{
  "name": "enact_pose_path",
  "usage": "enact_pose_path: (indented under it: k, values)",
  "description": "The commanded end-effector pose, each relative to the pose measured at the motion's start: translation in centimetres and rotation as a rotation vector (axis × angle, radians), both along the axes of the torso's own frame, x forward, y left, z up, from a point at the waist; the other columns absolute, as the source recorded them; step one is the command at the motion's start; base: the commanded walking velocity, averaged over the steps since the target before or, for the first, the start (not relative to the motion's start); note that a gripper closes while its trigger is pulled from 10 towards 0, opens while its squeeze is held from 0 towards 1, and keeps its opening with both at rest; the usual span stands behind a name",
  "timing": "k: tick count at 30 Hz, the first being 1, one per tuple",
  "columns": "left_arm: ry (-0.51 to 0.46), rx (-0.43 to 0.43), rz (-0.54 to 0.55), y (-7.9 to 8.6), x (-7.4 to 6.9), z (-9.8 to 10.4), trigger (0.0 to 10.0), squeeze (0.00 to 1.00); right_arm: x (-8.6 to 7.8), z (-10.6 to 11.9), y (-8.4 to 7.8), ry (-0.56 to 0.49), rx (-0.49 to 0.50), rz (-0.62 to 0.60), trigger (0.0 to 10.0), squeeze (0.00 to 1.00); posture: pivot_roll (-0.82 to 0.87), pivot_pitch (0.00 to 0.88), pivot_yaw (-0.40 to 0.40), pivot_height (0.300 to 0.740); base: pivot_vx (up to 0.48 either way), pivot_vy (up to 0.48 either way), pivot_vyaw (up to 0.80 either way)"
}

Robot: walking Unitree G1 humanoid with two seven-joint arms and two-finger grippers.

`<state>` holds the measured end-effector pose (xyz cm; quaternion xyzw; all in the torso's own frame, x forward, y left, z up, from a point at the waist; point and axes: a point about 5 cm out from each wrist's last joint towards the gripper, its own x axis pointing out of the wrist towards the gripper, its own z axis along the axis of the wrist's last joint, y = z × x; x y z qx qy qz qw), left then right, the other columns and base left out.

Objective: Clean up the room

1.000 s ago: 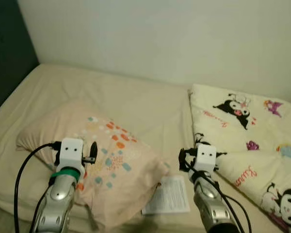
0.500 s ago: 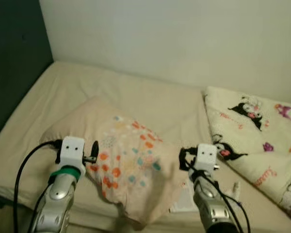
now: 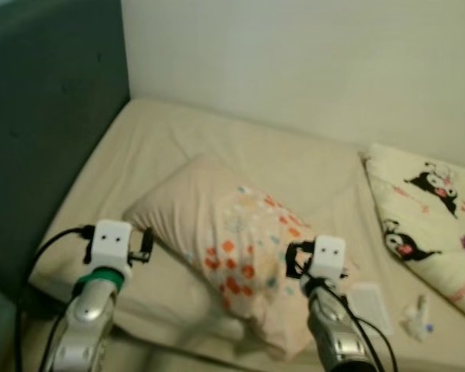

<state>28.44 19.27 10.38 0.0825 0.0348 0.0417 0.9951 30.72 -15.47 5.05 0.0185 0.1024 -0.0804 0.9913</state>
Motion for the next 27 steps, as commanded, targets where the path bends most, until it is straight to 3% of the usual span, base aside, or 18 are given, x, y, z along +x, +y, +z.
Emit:
enact_pose_path:
  k: [1, 6, 16, 27]
  values:
    - [0.028, -0.011, -0.017, -0.5, -0.2, -0.7, 10.0, 0.00, -0.3, -0.4, -0.6, 0.019, -0.001, -0.021, 10.0, 0.00, 0.15, 0.014, -0.086, 0.740, 0.000, 0.390, 0.00]
    - [0.070, 0.038, -0.046, -0.6, -0.3, -1.0, 10.0, 0.00, -0.4, -0.4, -0.7, 0.019, 0.001, -0.025, 10.0, 0.00, 0.15, 0.014, -0.086, 0.740, 0.000, 0.077, 0.00]
    - [0.107, 0.037, -0.041, -0.3, -0.6, -1.6, 10.0, 0.00, -0.4, -0.5, -0.7, 0.019, 0.002, -0.032, 10.0, 0.00, 0.15, 0.014, -0.086, 0.740, 0.000, -0.480, 0.00]
    - [0.123, 0.058, -0.092, -1.6, -0.4, -1.8, 10.0, 0.00, -0.5, 0.0, -0.9, -0.013, -0.018, -0.044, 10.0, 0.00, 0.14, 0.026, -0.080, 0.740, 0.000, 0.000, 0.00]
